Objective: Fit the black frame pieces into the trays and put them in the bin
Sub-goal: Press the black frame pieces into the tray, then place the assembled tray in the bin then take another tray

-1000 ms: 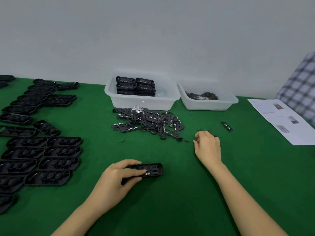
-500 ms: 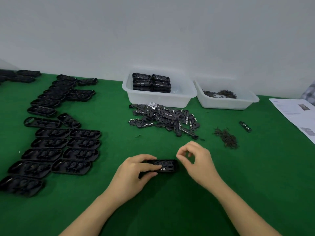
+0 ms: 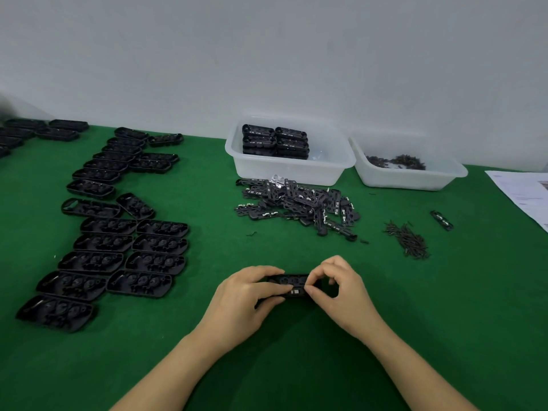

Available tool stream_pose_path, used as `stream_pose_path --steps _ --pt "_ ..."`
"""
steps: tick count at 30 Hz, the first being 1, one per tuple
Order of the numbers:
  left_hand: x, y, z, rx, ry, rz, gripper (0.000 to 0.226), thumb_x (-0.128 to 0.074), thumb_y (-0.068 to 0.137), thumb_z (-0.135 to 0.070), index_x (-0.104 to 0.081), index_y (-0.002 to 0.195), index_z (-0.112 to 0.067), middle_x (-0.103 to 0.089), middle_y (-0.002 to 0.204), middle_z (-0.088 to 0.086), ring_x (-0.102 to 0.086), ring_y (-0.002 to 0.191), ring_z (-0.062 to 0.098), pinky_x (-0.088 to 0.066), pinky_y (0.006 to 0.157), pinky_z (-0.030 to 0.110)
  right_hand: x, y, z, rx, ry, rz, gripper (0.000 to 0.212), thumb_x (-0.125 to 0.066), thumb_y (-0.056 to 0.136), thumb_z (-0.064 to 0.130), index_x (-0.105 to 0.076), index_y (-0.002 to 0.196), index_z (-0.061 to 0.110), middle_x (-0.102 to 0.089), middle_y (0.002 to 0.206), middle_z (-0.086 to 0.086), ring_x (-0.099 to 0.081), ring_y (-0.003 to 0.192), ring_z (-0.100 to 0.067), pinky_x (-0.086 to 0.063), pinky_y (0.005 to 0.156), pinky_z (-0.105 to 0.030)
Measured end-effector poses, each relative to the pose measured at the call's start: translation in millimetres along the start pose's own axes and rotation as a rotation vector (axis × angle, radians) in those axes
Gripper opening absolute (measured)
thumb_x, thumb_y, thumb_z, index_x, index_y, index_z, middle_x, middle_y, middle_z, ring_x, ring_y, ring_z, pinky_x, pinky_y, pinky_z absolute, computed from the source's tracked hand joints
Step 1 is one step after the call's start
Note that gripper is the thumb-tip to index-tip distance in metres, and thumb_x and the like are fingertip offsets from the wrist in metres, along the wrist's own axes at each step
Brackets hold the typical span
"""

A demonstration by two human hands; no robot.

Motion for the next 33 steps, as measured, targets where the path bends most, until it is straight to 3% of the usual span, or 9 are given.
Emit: stream_pose_path --steps 3,7,13,18,21,23,25,28,33 --pt "-0.2 0.1 -2.2 -0.024 0.015 0.000 0.027 -0.077 0.074 -0.014 -0.074 0.098 -0.024 -0.068 0.109 -0.004 -0.065 0.096 0.014 -0.054 0.080 0.030 -4.0 3.6 -7.3 -0.070 -0.044 0.091 0.026 -0.069 0.078 0.023 -0.046 0.079 0.036 -0.047 0.092 0.014 -0.042 0.079 -0.003 -0.038 0.079 -0.027" --pt "-1.4 -0.1 -4.3 -0.051 0.034 0.006 0.027 -0.077 0.073 -0.012 -0.074 0.098 -0.022 -0.068 0.108 -0.002 -0.065 0.095 0.016 -0.054 0.080 0.030 -7.9 12.6 -9.7 -0.155 0.009 0.244 0.024 -0.069 0.079 0.016 -0.050 0.087 0.029 -0.054 0.095 0.009 -0.039 0.063 -0.007 -0.039 0.063 -0.022" --pt "-2.4 0.1 -6.1 -0.074 0.050 0.008 0.027 -0.077 0.074 -0.012 -0.074 0.099 -0.022 -0.067 0.109 -0.001 -0.064 0.097 0.017 -0.054 0.080 0.029 -11.4 18.9 -11.4 -0.184 0.050 0.383 0.022 -0.068 0.079 0.012 -0.055 0.089 0.025 -0.057 0.095 0.003 -0.036 0.062 -0.008 -0.035 0.063 -0.020" --pt "-1.4 0.3 -9.8 -0.098 0.050 0.000 0.027 -0.077 0.074 -0.011 -0.074 0.099 -0.020 -0.067 0.109 0.001 -0.064 0.097 0.018 -0.053 0.082 0.028 -10.3 11.0 -10.3 -0.071 0.066 0.360 0.018 -0.066 0.081 0.023 -0.055 0.091 0.035 -0.056 0.096 0.012 -0.040 0.064 -0.002 -0.037 0.059 -0.010" --pt "-1.1 0.8 -11.2 -0.099 0.041 0.002 0.027 -0.077 0.074 -0.010 -0.074 0.099 -0.019 -0.067 0.108 0.002 -0.064 0.096 0.018 -0.052 0.082 0.026 -5.9 2.9 3.5 0.131 -0.083 0.226 0.027 -0.070 0.075 0.034 -0.056 0.098 0.034 -0.049 0.100 0.018 -0.043 0.081 0.006 -0.035 0.073 -0.007" --pt "-1.6 1.6 -9.4 -0.082 0.029 0.003 0.026 -0.075 0.075 -0.009 -0.074 0.099 -0.019 -0.067 0.109 0.001 -0.064 0.097 0.017 -0.051 0.083 0.026 -8.9 -3.5 16.3 0.283 -0.278 0.146 0.035 -0.069 0.076 0.033 -0.057 0.108 0.025 -0.049 0.105 0.014 -0.045 0.094 0.002 -0.036 0.083 -0.013" --pt "-2.0 2.7 0.5 -0.005 -0.055 0.009 0.025 -0.073 0.078 -0.012 -0.073 0.102 -0.022 -0.065 0.112 -0.004 -0.062 0.102 0.009 -0.049 0.088 0.021 -9.9 -5.9 25.4 0.367 -0.404 0.099 0.036 -0.067 0.079 0.032 -0.058 0.111 0.018 -0.053 0.104 0.008 -0.048 0.095 -0.007 -0.040 0.083 -0.018" --pt "1.6 5.5 16.8 0.115 -0.205 -0.019 0.029 -0.072 0.079 -0.015 -0.070 0.106 -0.026 -0.063 0.115 -0.012 -0.056 0.107 -0.005 -0.043 0.093 0.013 -9.0 3.0 33.8 0.390 -0.474 0.139 0.034 -0.064 0.080 0.039 -0.058 0.109 0.022 -0.053 0.100 0.011 -0.048 0.091 -0.005 -0.038 0.077 -0.016" --pt "20.9 -2.8 51.3 0.360 -0.575 -0.281 0.030 -0.065 0.082 -0.012 -0.061 0.110 -0.022 -0.066 0.104 -0.006 -0.060 0.103 0.006 -0.048 0.080 0.016 23.5 54.2 58.7 0.386 -0.400 0.119 0.029 -0.066 0.079 0.037 -0.059 0.103 0.022 -0.048 0.092 0.015 -0.043 0.082 -0.003 -0.036 0.075 -0.021"
Point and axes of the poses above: each hand's wrist, its own y-axis towards the middle knuckle, its own x-axis out of the back of the hand, z = x × y, the point moved 10 cm from there along y, towards the middle knuckle
